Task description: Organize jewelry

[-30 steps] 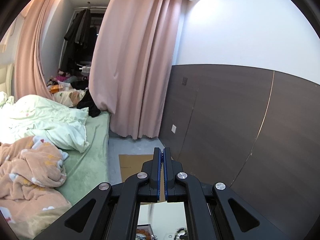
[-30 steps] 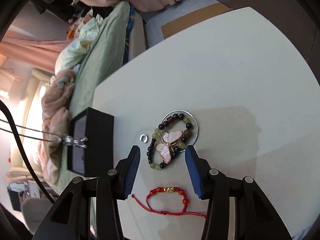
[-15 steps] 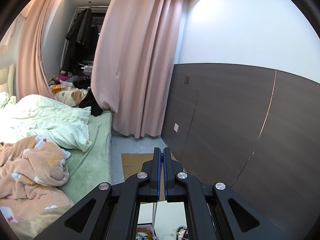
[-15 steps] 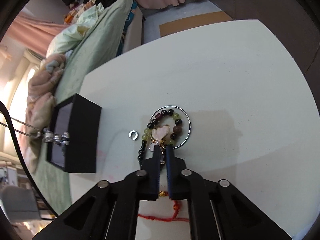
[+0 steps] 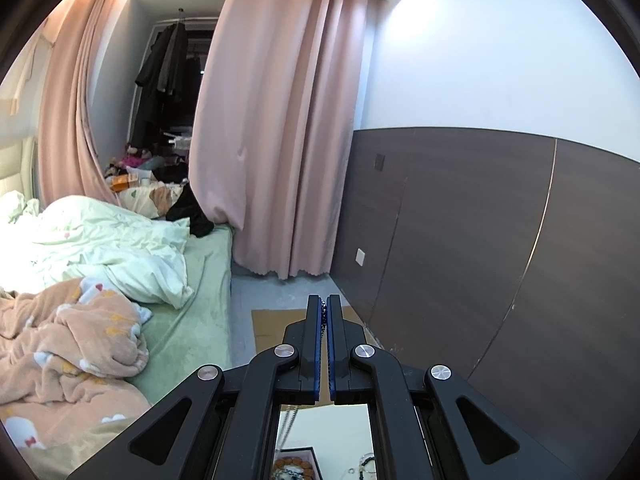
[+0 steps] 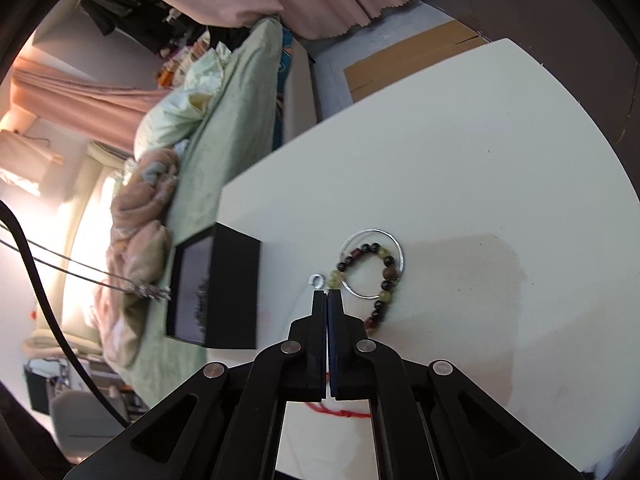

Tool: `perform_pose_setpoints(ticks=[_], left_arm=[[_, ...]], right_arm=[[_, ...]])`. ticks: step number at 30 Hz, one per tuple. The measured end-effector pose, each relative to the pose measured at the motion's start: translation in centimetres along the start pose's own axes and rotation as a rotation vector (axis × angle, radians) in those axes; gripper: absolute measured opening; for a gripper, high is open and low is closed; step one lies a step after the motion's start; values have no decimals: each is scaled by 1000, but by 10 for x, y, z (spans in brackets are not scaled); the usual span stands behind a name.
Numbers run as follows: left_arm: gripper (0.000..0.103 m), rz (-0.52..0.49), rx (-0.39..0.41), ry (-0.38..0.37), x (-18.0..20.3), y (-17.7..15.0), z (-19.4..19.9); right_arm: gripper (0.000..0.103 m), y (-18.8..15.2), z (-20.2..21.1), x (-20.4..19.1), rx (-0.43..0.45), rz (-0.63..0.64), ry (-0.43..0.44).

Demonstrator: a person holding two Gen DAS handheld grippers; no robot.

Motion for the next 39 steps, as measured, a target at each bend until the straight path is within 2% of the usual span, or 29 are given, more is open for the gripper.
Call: perform_pose_setpoints(ticks=[5, 8, 10, 11, 12, 14, 15, 24, 26, 28, 31, 33, 35, 36, 39], left_arm=[[1, 25, -32, -16, -6, -10, -15], [1, 27, -31, -23, -6, -10, -16], [1, 21, -22, -28, -4, -6, -12], [1, 18, -20, -30, -2, -5, -12], [1, 15, -17, -32, 0, -3, -10], [1, 12, -17, -36, 2, -2, -11], [1, 10, -18, -37, 3, -2, -11], [1, -2, -50, -53, 8, -9, -27], [2, -1, -59, -60, 9, -11, -31], [1, -2, -66, -63, 11, -12, -34], [2, -6, -77, -60, 11, -14, -38], [2, -6, -85, -47, 9, -17, -41], [2, 1, -98, -43, 5, -20, -45], [2, 6, -105, -43, 4, -22, -48], [2, 17, -130, -41, -1, -33, -57]], right_arm=[[2, 1, 6, -5, 25, 5, 14], [2, 0, 9, -10, 30, 45, -118], [6, -1, -2, -7, -38, 49, -173], [14, -2, -7, -4, -59, 47, -205], [29, -2, -10, -2, -66, 51, -232], [45, -3, -13, -2, -66, 68, -270], [48, -3, -14, -4, -67, 85, -291], [50, -15, -49, -17, -196, 274, -424], [56, -16, -53, -18, -197, 295, -463], [56, -15, -55, -17, -195, 301, -485], [55, -12, -53, -16, -171, 302, -468], [40, -11, -50, -14, -158, 301, -472], [36, -11, -47, -11, -157, 288, -447], [19, -12, -47, -11, -158, 285, -434], [15, -11, -39, -12, -145, 276, -397]])
Point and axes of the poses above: each gripper's, at about its wrist camera, not at the fingertips, and z roughly against the way its jaws point, x to its right, y to its top, the point moved 3 cm from there along -z, roughly the way its jaws point, and after that the axes turned 12 degrees about -x, right-handed, at the moved point
